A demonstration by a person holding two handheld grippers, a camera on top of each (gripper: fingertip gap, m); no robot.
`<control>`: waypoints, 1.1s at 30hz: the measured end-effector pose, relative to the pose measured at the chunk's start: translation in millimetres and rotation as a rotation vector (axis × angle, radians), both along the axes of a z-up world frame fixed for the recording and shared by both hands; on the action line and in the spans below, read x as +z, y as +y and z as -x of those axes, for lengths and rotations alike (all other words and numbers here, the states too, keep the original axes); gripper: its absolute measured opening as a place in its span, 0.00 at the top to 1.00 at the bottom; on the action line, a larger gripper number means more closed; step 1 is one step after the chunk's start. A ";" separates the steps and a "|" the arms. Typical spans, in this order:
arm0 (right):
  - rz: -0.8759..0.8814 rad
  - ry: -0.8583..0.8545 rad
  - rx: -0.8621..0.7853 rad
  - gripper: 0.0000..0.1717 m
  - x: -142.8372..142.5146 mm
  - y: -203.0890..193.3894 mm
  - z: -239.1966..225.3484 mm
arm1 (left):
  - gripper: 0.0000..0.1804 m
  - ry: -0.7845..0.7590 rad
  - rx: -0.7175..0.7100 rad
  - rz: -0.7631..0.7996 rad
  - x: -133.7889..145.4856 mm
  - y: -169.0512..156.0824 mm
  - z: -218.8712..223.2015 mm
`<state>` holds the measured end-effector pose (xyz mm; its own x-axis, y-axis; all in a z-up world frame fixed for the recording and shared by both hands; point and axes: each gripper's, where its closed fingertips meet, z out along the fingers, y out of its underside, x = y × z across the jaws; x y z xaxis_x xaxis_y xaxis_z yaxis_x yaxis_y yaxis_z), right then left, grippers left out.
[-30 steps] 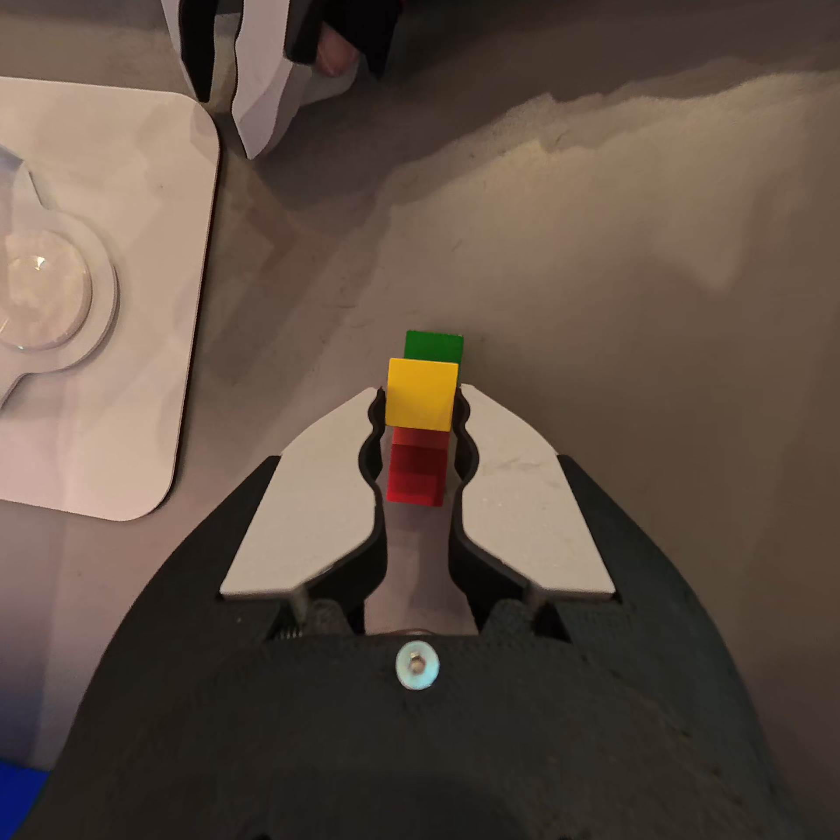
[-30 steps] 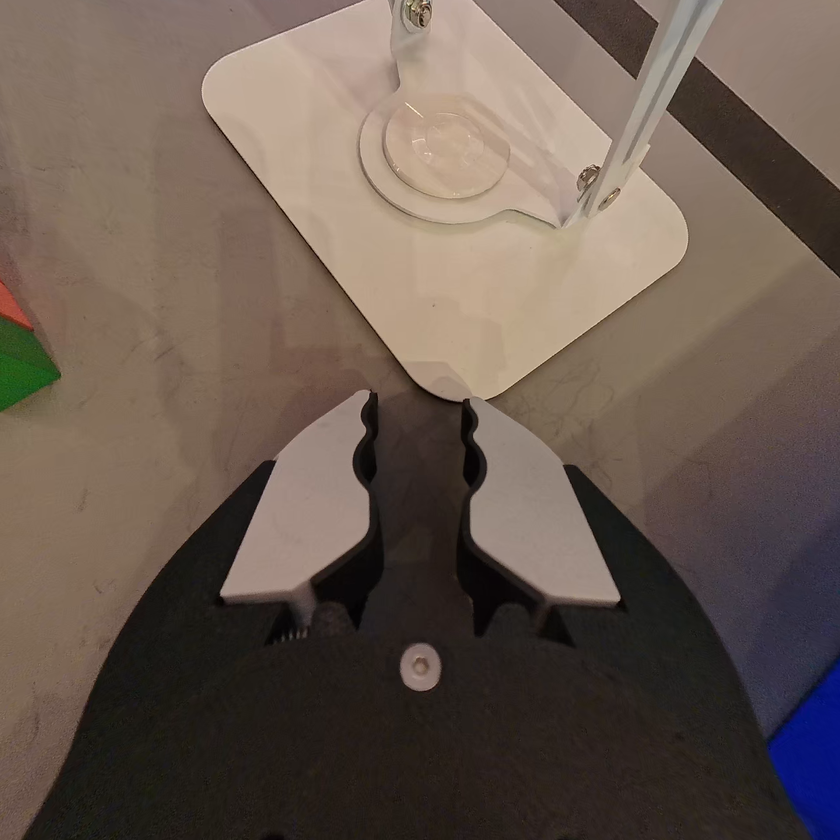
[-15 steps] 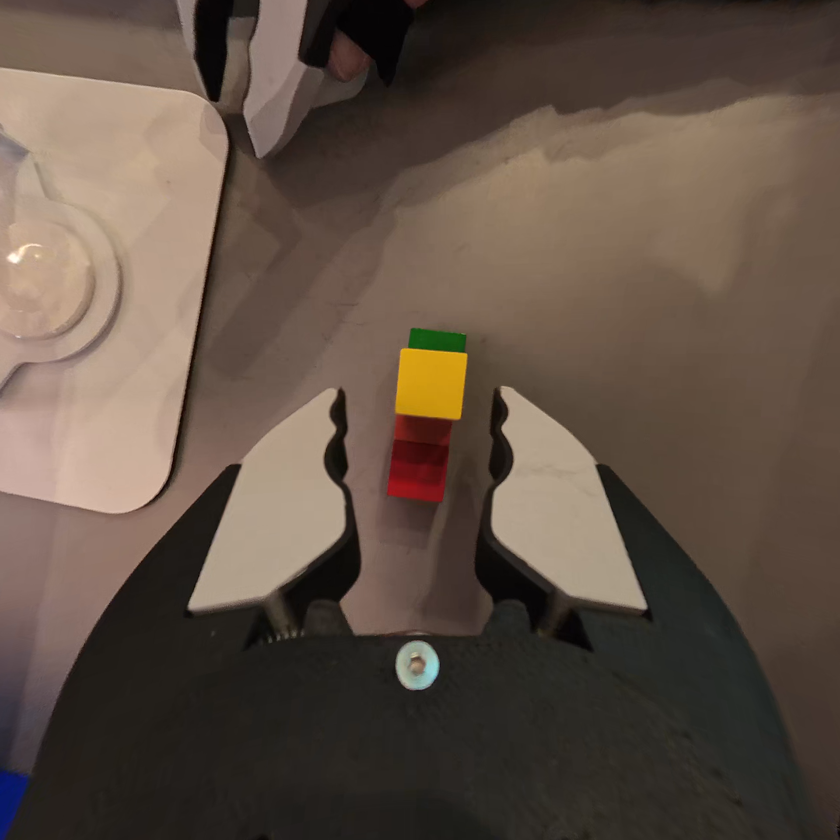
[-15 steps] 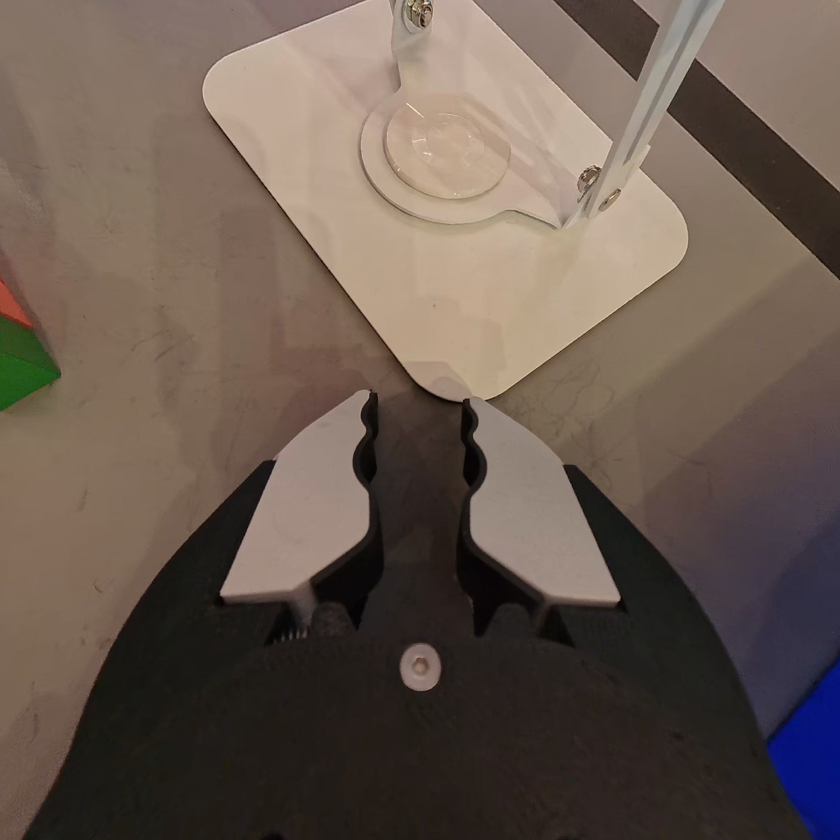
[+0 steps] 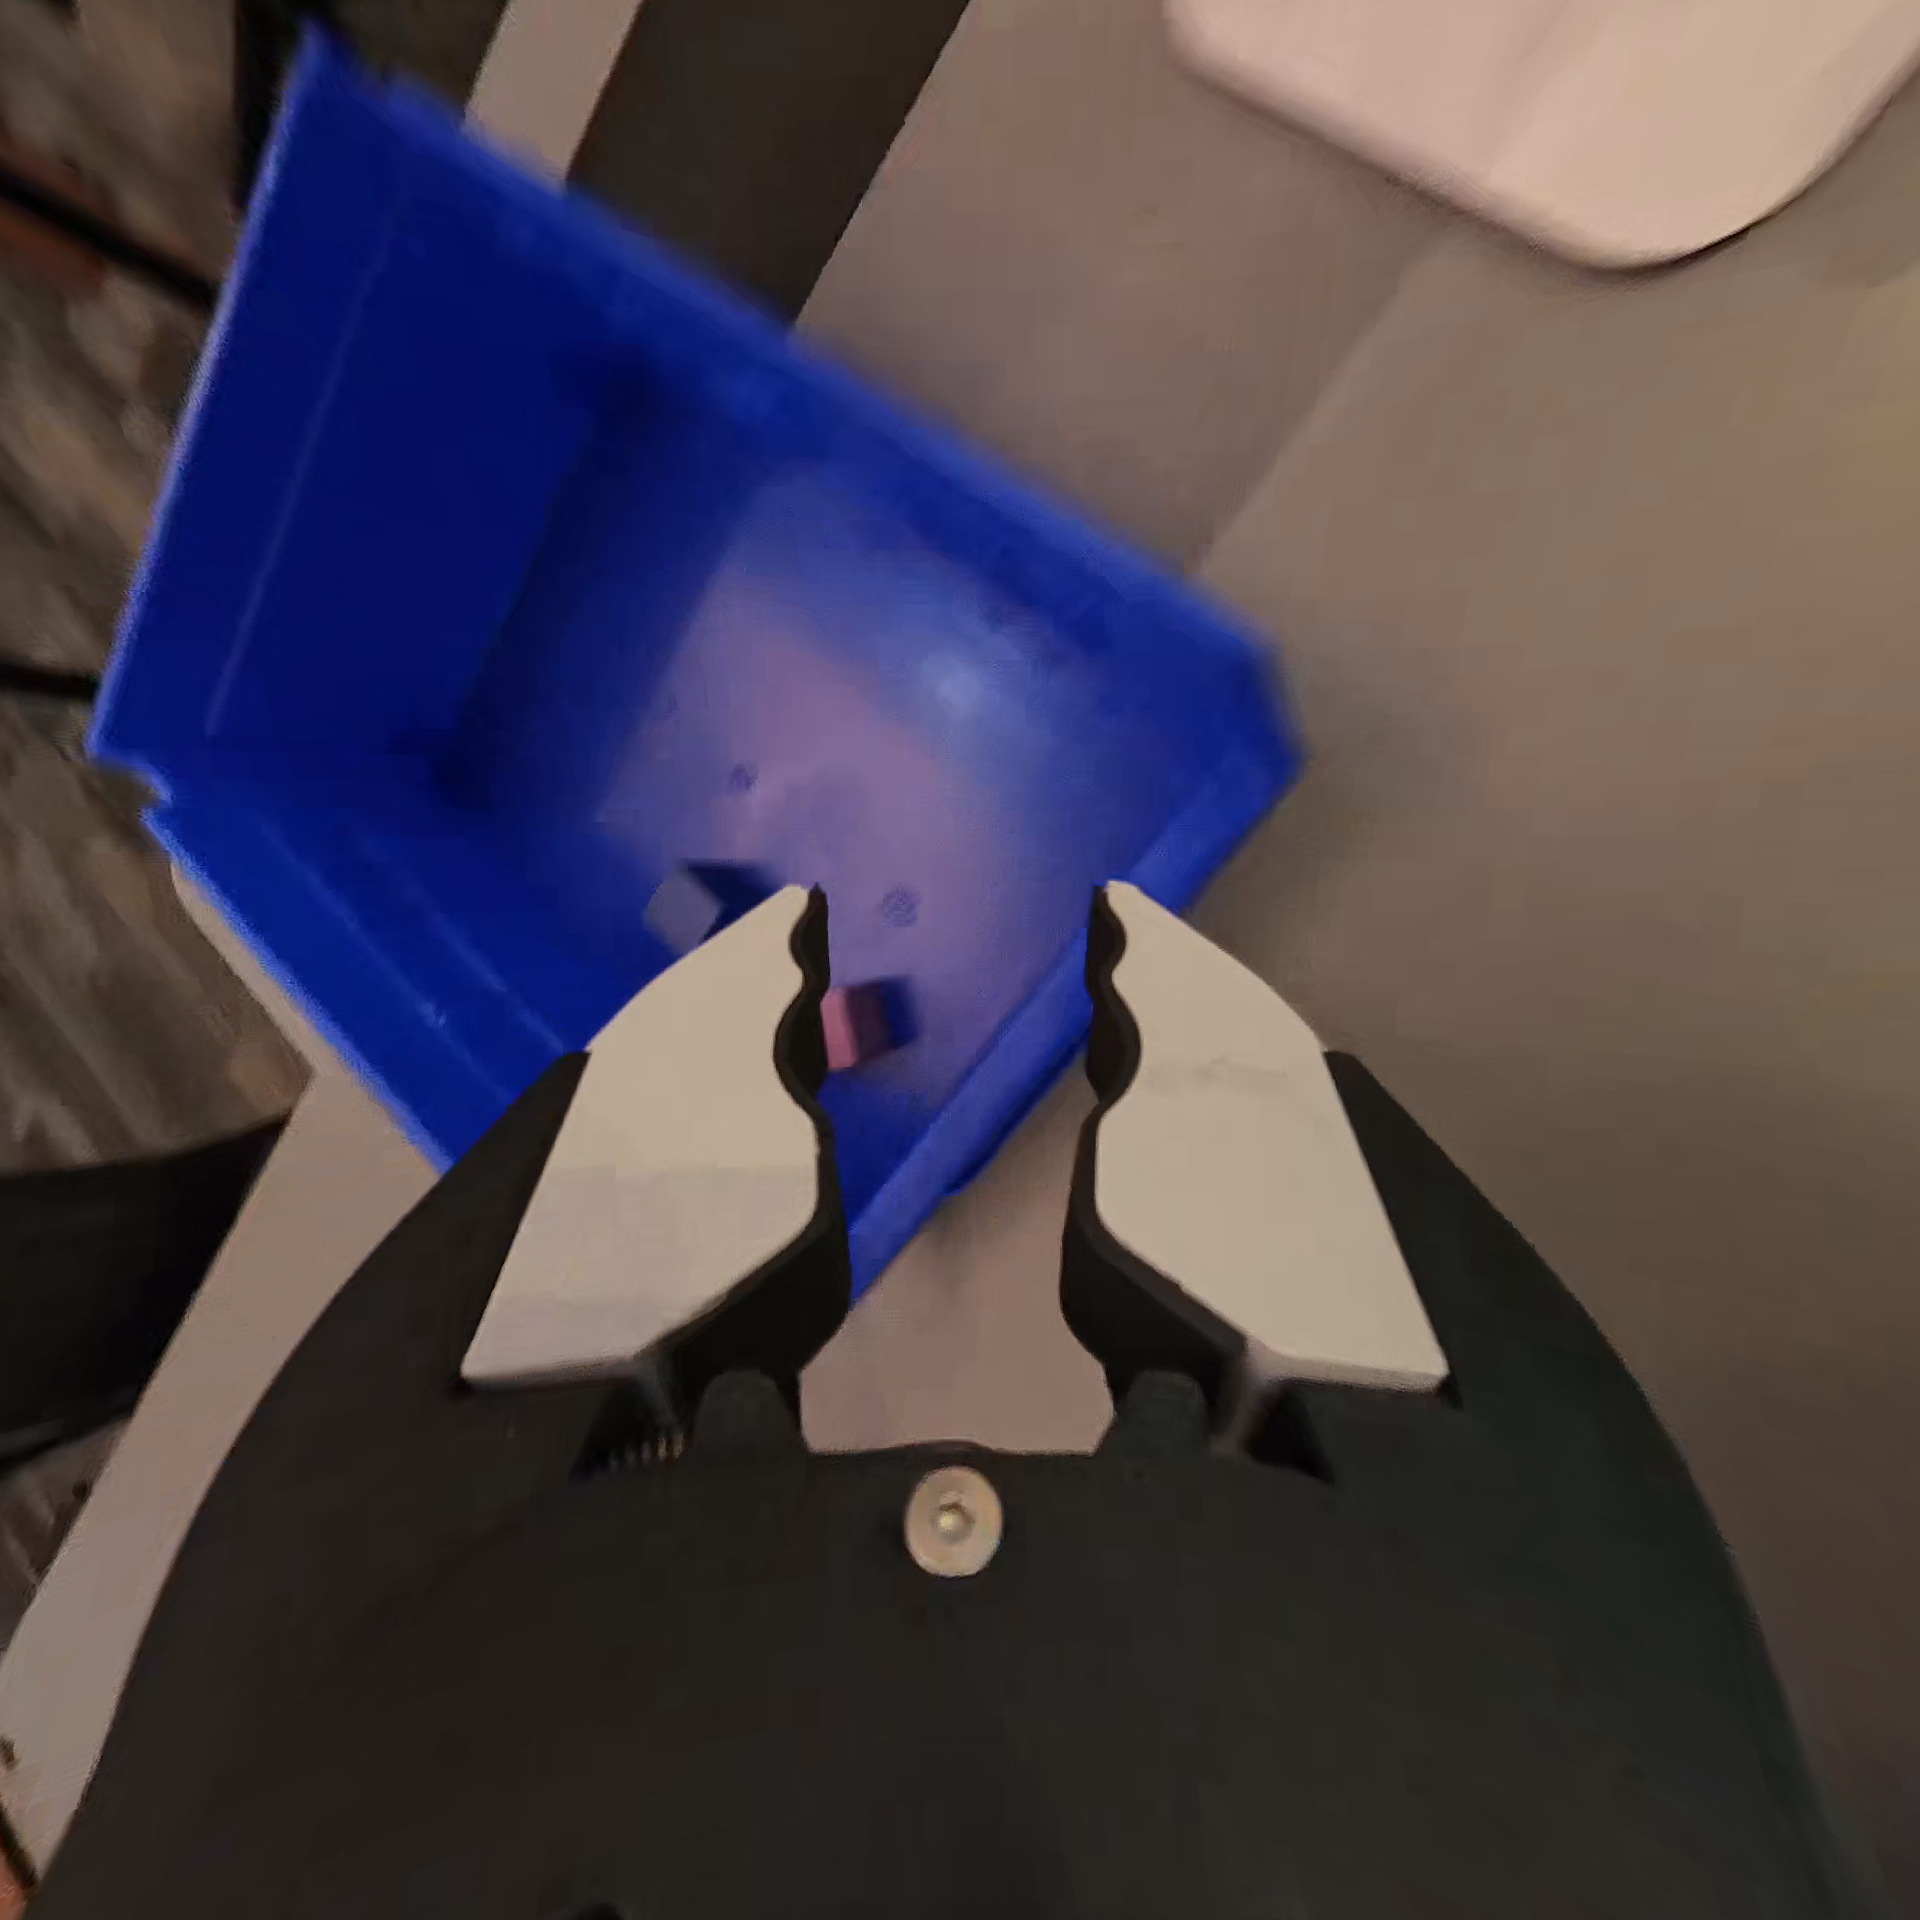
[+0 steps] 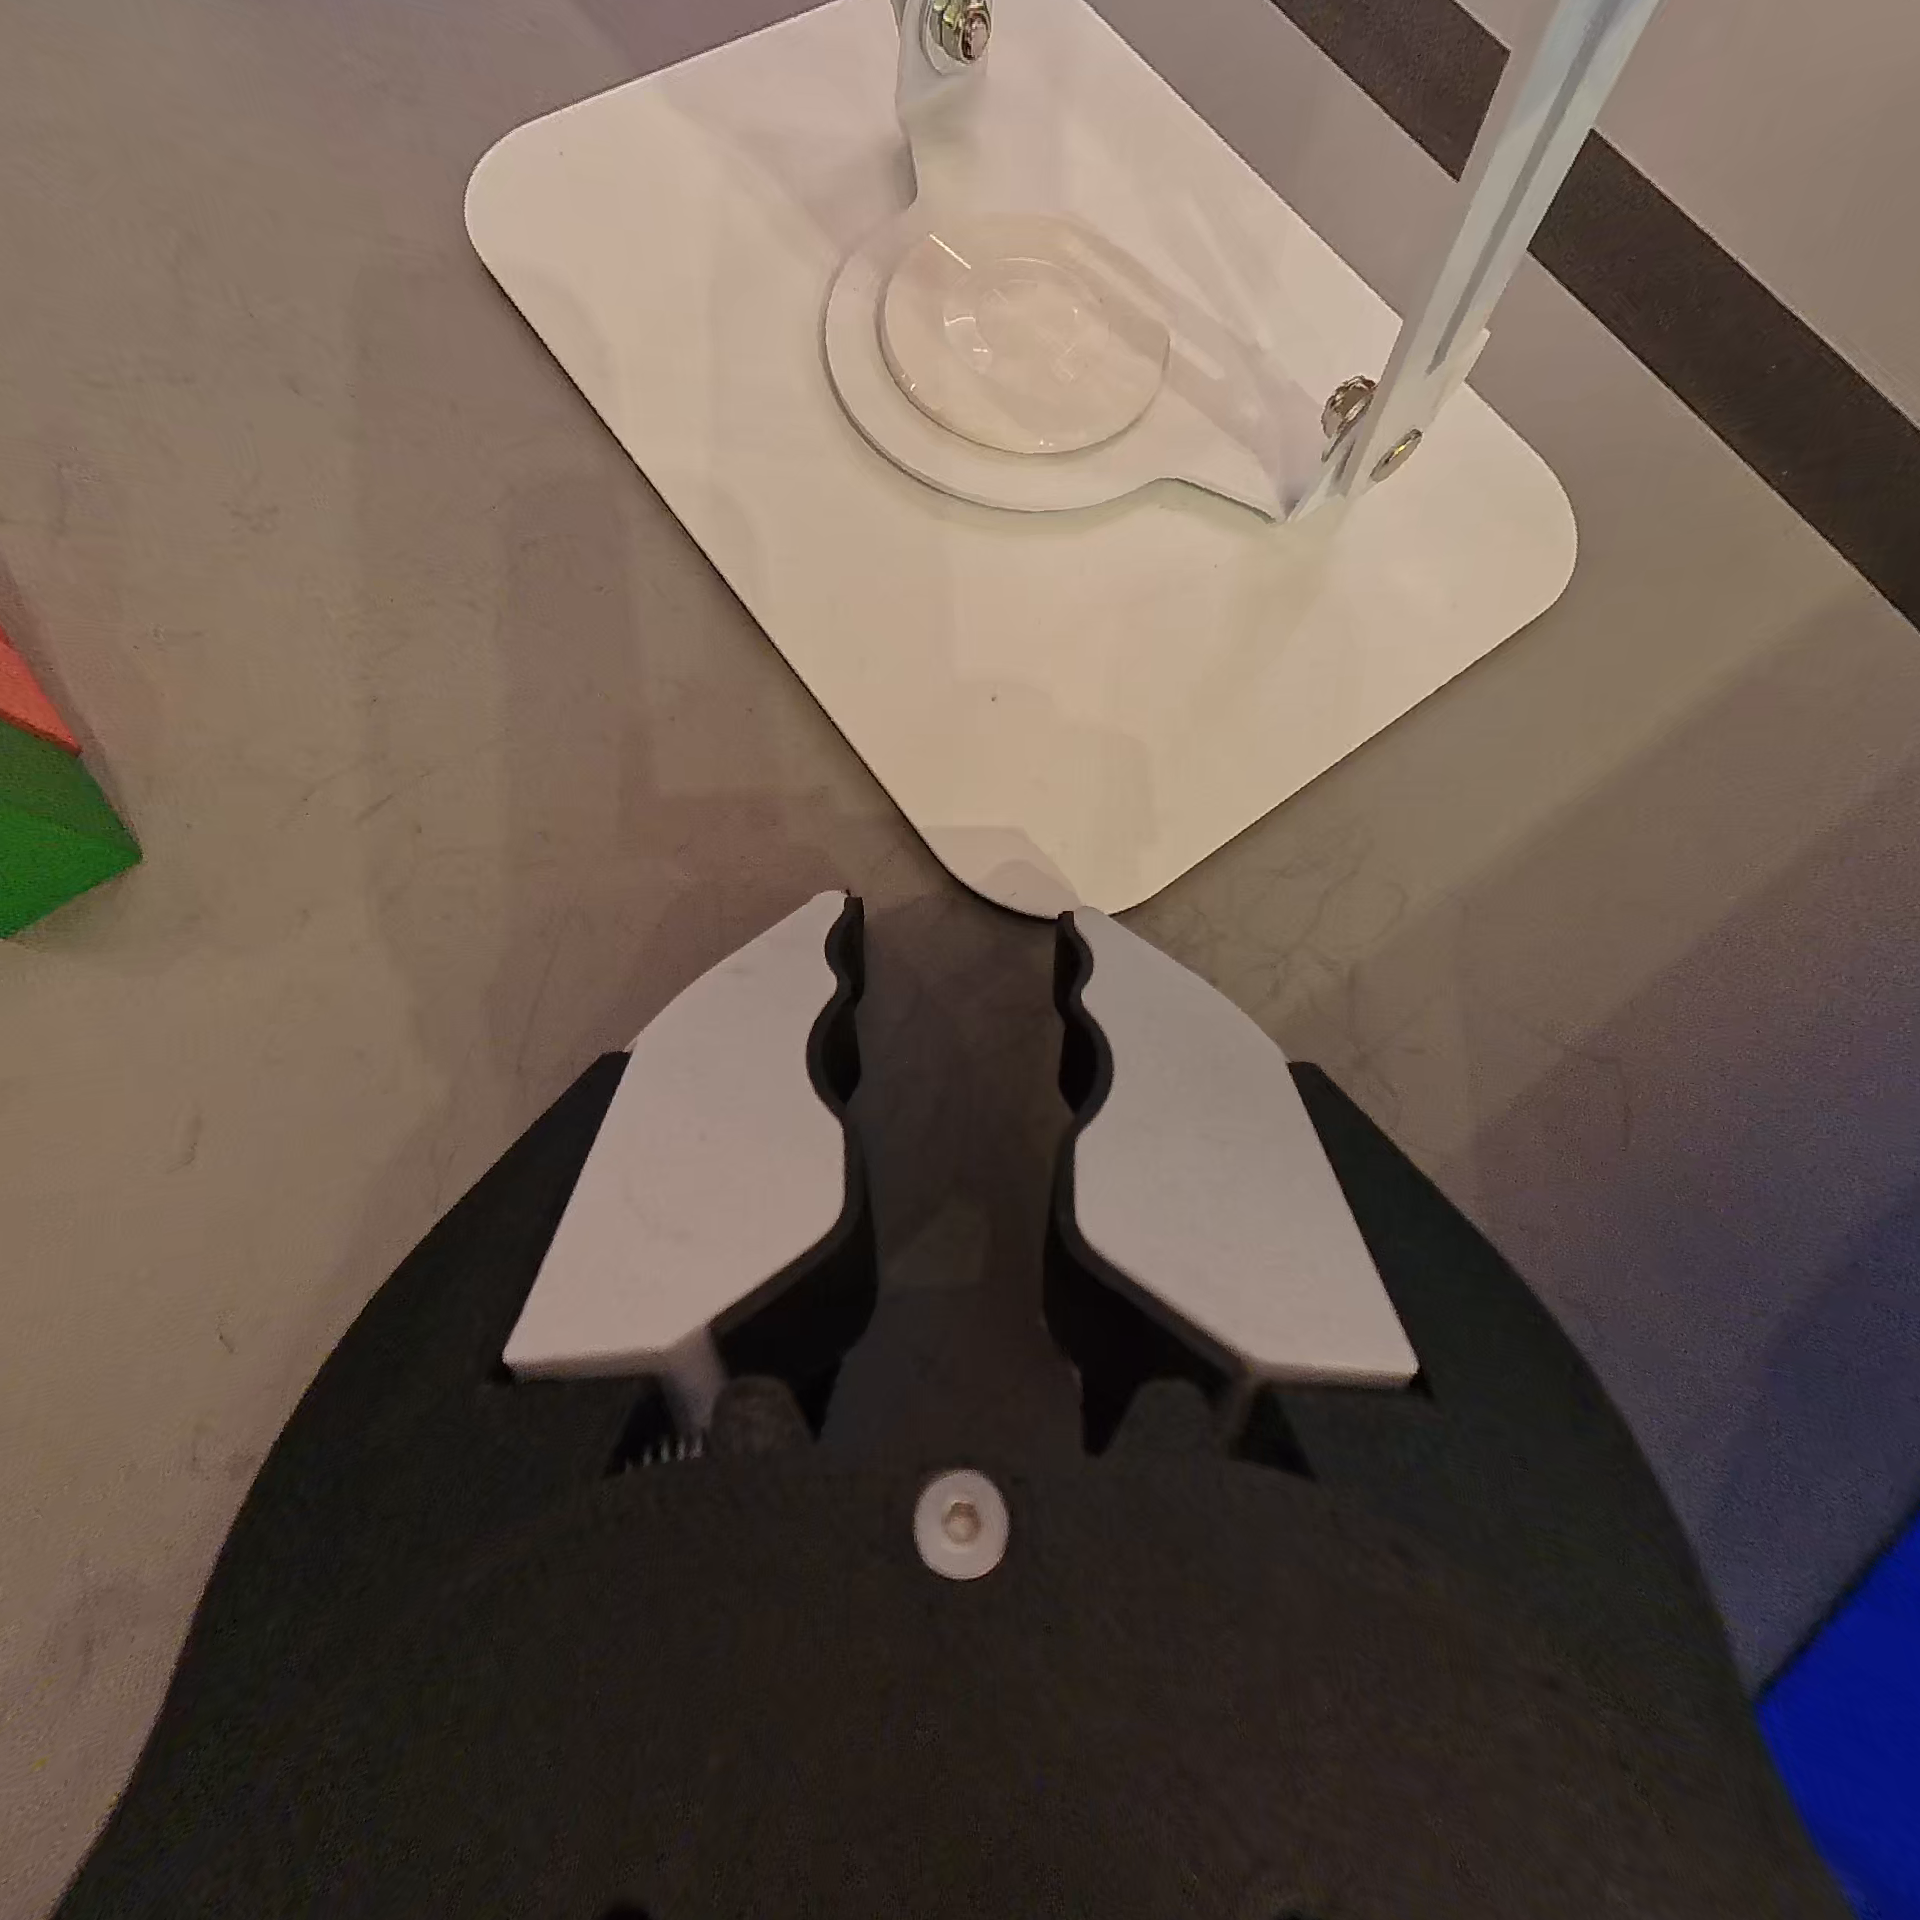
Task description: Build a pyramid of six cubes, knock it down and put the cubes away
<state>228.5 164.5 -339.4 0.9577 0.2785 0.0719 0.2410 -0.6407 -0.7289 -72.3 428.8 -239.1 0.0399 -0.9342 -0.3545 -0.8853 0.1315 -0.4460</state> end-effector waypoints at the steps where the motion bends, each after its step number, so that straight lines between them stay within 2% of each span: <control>1: 0.001 0.001 0.000 0.79 0.0 0.0 0.0 | 0.74 0.032 0.041 0.007 -6.7 19.6 7.1; 3: 0.003 0.004 0.000 0.79 -0.2 0.0 0.0 | 0.74 0.119 0.110 0.070 -25.3 46.4 20.4; 5: 0.004 0.006 0.000 0.79 -0.3 0.0 0.1 | 0.74 0.243 0.187 0.071 -44.7 72.6 37.3; 7: 0.005 0.007 0.001 0.79 -0.3 0.0 0.1 | 0.73 0.320 0.219 0.159 -64.8 78.0 44.1; 11: 0.005 0.008 0.002 0.80 -0.3 -0.2 0.3 | 0.74 0.449 0.244 0.220 -90.5 80.9 52.1; 13: 0.004 0.007 0.002 0.80 -0.3 -0.1 0.3 | 0.84 0.474 0.245 0.230 -94.8 81.5 50.5; 16: 0.004 0.007 0.003 0.80 -0.3 -0.2 0.4 | 0.85 0.467 0.224 0.227 -94.3 77.6 44.4; 19: 0.004 0.006 0.003 0.80 -0.2 -0.2 0.4 | 0.85 0.394 0.220 0.177 -75.7 70.2 40.8; 22: 0.005 0.007 0.002 0.80 -0.2 -0.2 0.3 | 0.85 0.234 0.146 0.159 -41.2 34.4 28.7; 26: 0.005 0.007 0.003 0.80 -0.2 -0.2 0.3 | 0.85 0.100 -0.031 0.143 -9.6 -43.9 4.7; 33: 0.002 0.004 0.002 0.80 0.0 -0.1 0.3 | 0.85 0.167 -0.327 0.131 -21.0 -174.9 -47.1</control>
<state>228.2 164.3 -339.4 0.9573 0.2810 0.0677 0.2399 -0.6419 -0.7283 -25.1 253.8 -260.1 -0.3156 -0.9258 -0.2082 -0.8681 0.3703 -0.3306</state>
